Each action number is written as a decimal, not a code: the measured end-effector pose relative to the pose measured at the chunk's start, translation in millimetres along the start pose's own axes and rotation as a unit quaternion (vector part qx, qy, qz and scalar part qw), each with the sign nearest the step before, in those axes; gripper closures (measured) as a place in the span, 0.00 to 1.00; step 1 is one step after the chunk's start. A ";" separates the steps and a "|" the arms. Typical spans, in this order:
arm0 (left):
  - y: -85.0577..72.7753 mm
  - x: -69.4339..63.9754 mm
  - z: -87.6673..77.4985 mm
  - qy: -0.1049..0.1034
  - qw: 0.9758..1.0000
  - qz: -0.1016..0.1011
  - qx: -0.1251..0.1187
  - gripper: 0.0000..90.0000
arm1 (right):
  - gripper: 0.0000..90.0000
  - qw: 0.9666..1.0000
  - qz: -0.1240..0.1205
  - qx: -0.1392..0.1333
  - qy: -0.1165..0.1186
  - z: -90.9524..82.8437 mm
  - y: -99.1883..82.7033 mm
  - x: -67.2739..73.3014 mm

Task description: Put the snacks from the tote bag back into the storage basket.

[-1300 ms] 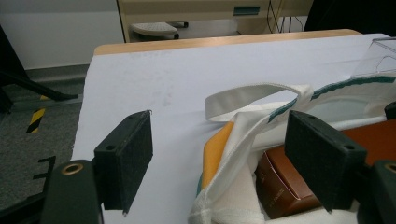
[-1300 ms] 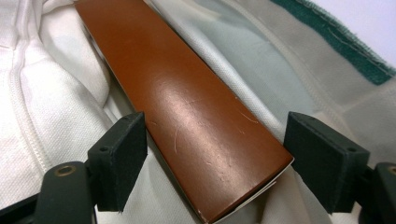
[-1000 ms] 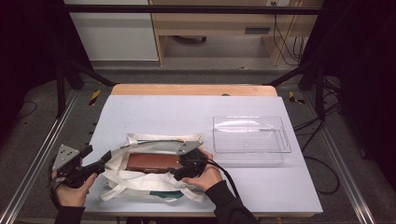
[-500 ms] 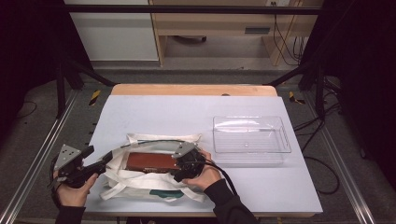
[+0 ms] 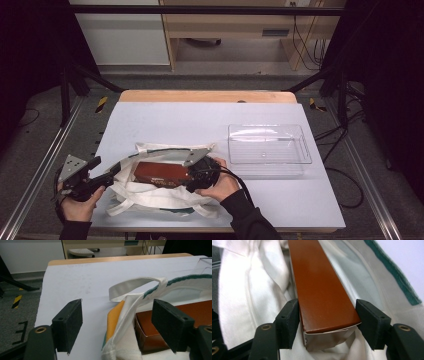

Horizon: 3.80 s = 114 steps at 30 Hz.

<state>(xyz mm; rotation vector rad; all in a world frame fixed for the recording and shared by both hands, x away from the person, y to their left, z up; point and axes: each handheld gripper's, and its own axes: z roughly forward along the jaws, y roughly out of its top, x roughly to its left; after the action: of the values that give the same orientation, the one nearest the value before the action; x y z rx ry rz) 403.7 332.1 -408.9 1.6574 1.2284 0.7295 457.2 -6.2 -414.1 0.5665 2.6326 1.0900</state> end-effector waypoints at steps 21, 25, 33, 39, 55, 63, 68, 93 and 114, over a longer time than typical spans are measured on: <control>0.2 0.8 -1.8 0.004 1.000 -0.002 -0.006 0.27 | 0.42 0.999 0.042 -0.034 0.003 7.0 -26.4 14.1; 0.8 2.6 -3.9 0.002 1.000 -0.004 -0.013 0.27 | 0.35 0.998 0.047 -0.049 0.008 2.3 -19.2 13.8; 2.2 3.4 -5.1 -0.001 1.000 0.005 -0.015 0.23 | 0.32 0.996 0.043 -0.075 0.010 0.3 8.1 11.9; 4.3 4.4 -8.0 -0.001 1.000 0.017 -0.018 0.22 | 0.31 0.997 0.051 -0.060 0.021 18.7 15.9 13.0; 2.2 3.4 -3.0 -0.007 1.000 0.022 -0.001 0.22 | 0.39 0.999 0.038 0.011 0.027 50.1 14.9 13.9; 1.9 3.3 -2.9 -0.005 1.000 0.022 0.000 0.23 | 0.46 0.999 0.003 0.023 0.034 47.0 16.3 15.1; 1.8 4.4 -3.5 -0.003 1.000 0.016 -0.004 0.23 | 0.48 0.999 -0.005 0.019 0.033 34.3 25.1 15.1; 0.8 2.5 -2.1 -0.004 1.000 0.017 -0.001 0.23 | 0.39 0.998 0.057 -0.002 0.032 17.7 6.4 16.0; 3.1 4.2 -4.8 -0.005 1.000 0.007 -0.009 0.23 | 0.48 0.998 0.039 0.001 0.058 6.6 10.9 16.7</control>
<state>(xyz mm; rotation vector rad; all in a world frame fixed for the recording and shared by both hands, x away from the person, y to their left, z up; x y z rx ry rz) 402.2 337.3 -404.4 1.6546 1.2013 0.7366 447.4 12.3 -412.0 0.6292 2.7321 1.1759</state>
